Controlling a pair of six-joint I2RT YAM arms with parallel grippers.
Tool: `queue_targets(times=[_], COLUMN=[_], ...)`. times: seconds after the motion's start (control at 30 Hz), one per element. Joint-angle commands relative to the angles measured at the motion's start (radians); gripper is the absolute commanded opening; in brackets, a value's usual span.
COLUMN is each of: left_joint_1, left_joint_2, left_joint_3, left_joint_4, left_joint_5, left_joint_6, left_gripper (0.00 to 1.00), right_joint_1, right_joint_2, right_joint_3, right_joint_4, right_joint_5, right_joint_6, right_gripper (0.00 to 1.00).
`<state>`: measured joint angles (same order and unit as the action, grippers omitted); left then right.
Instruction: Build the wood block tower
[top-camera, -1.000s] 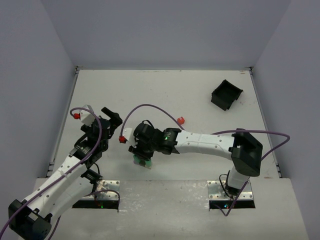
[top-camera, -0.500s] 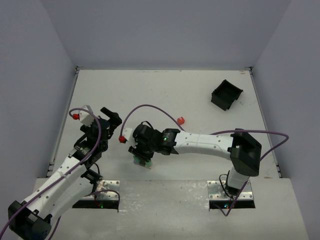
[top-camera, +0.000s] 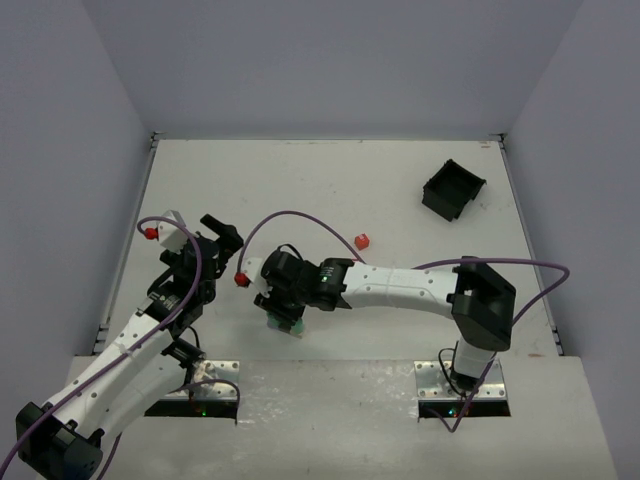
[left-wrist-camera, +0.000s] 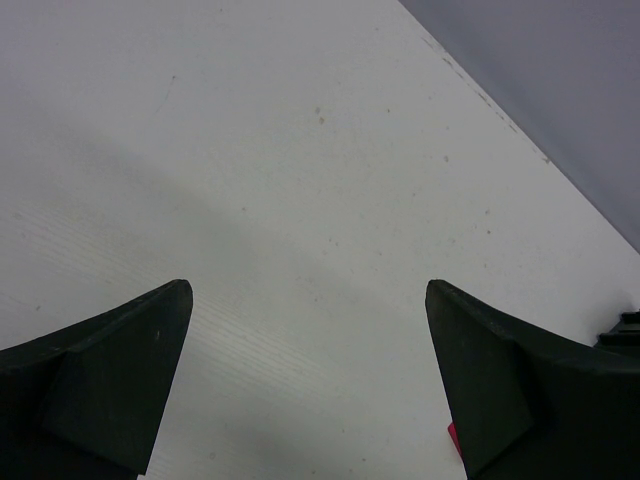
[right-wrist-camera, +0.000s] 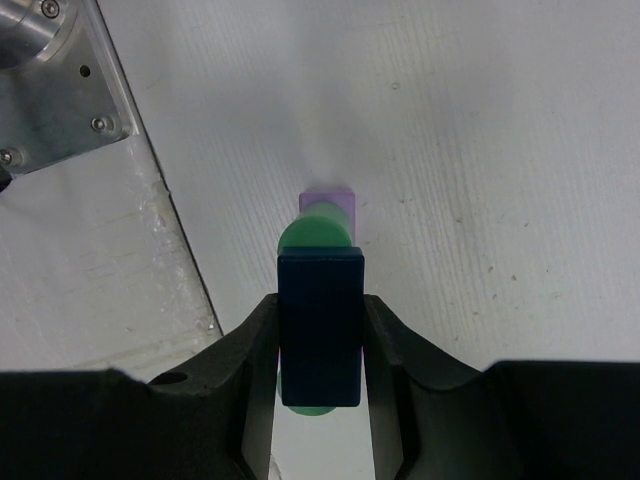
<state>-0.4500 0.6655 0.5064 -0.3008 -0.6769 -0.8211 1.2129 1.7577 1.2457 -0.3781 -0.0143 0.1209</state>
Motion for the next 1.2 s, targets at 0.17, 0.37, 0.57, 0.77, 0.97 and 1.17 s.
queue_targets(times=[0.17, 0.37, 0.57, 0.77, 0.97, 1.17], left_joint_1=[0.008, 0.008, 0.008, 0.008, 0.008, 0.008], left_joint_2=[-0.010, -0.007, -0.003, 0.002, 0.002, 0.001], left_joint_3=[0.004, 0.006, 0.005, 0.005, 0.006, 0.006], left_joint_4=[0.019, 0.019, 0.020, 0.021, 0.022, 0.022], left_joint_5=[-0.010, -0.010, -0.010, -0.009, -0.007, -0.004], left_joint_6=[-0.010, -0.012, -0.012, -0.011, -0.010, -0.010], left_gripper=[1.00, 1.00, 1.00, 1.00, 1.00, 1.00], right_joint_1=[0.017, 0.020, 0.022, 0.024, 0.026, 0.028], right_joint_2=[-0.003, -0.004, -0.016, -0.022, -0.030, -0.036], right_joint_3=[0.049, 0.050, 0.049, 0.045, 0.044, 0.043], right_joint_4=[0.008, 0.000, -0.009, -0.003, -0.015, -0.028], right_joint_5=[0.033, 0.069, 0.080, 0.087, 0.092, 0.095], right_joint_6=[0.014, 0.024, 0.034, 0.043, 0.056, 0.070], right_gripper=[0.37, 0.38, 0.41, 0.43, 0.45, 0.49])
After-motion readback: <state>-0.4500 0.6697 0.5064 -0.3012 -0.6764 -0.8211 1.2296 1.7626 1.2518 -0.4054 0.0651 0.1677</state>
